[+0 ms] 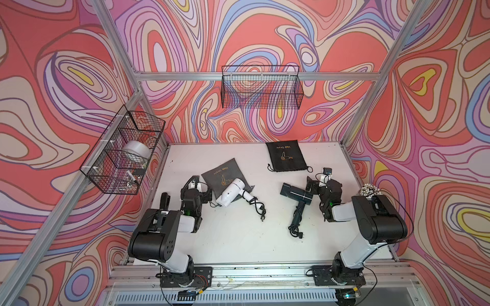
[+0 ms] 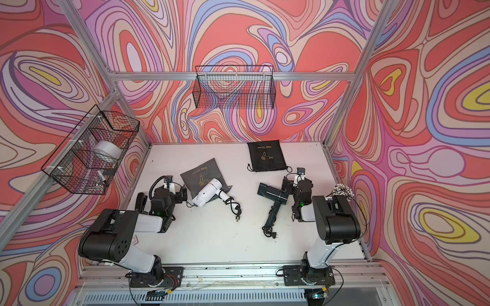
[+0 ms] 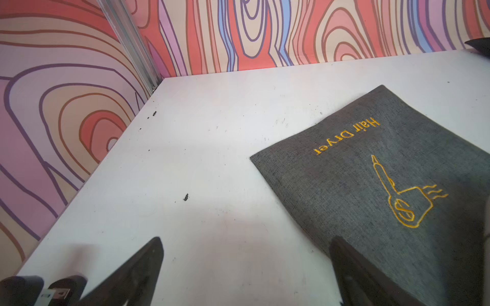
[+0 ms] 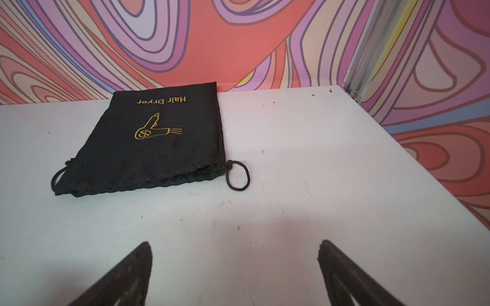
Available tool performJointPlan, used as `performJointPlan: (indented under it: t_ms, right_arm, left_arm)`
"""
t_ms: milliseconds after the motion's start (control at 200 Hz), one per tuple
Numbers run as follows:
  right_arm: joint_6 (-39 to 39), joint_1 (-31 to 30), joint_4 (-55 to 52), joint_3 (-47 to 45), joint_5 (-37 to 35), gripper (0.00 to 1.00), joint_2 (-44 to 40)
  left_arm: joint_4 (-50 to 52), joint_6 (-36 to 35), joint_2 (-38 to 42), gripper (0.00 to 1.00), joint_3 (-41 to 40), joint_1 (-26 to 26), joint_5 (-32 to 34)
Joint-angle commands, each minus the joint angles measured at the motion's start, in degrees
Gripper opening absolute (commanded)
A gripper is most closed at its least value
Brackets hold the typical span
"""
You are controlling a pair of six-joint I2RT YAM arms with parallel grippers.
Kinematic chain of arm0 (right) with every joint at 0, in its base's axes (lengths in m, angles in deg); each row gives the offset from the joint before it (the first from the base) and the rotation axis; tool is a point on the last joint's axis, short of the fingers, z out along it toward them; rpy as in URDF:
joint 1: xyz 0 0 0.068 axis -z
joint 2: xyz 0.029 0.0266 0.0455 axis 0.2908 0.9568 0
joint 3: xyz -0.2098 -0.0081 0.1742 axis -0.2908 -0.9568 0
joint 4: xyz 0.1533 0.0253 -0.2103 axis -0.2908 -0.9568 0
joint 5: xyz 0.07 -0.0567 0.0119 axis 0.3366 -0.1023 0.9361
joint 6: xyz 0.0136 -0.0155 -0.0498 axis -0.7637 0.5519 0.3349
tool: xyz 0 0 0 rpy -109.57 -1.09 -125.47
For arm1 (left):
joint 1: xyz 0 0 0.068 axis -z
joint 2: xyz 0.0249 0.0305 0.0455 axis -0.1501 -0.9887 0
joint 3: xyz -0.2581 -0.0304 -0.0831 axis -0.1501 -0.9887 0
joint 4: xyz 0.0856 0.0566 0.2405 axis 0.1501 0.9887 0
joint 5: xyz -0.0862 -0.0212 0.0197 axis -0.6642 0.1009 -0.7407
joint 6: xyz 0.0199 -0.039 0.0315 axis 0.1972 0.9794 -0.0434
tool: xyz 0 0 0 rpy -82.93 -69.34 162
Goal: Pack away hair dryers
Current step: Pick up the hair dryer from the center of the board.
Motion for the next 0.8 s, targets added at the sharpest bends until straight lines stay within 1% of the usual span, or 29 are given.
performJointPlan:
  t_ms: [0, 115, 791]
  right_arm:
    - [-0.1, 0.3, 0.0, 0.7, 0.2, 0.98, 0.3]
    - [-0.1, 0.2, 0.0, 0.7, 0.3, 0.99, 0.3]
    - [-0.1, 0.3, -0.1, 0.6, 0.3, 0.98, 0.3]
  left_arm:
    - [-1.6, -0.4, 0.4, 1.00, -0.1, -0.4, -1.5]
    - [1.1, -0.2, 0.4, 1.00, 1.3, -0.5, -1.5]
    - [1.2, -0.1, 0.4, 1.00, 1.3, -0.6, -1.7]
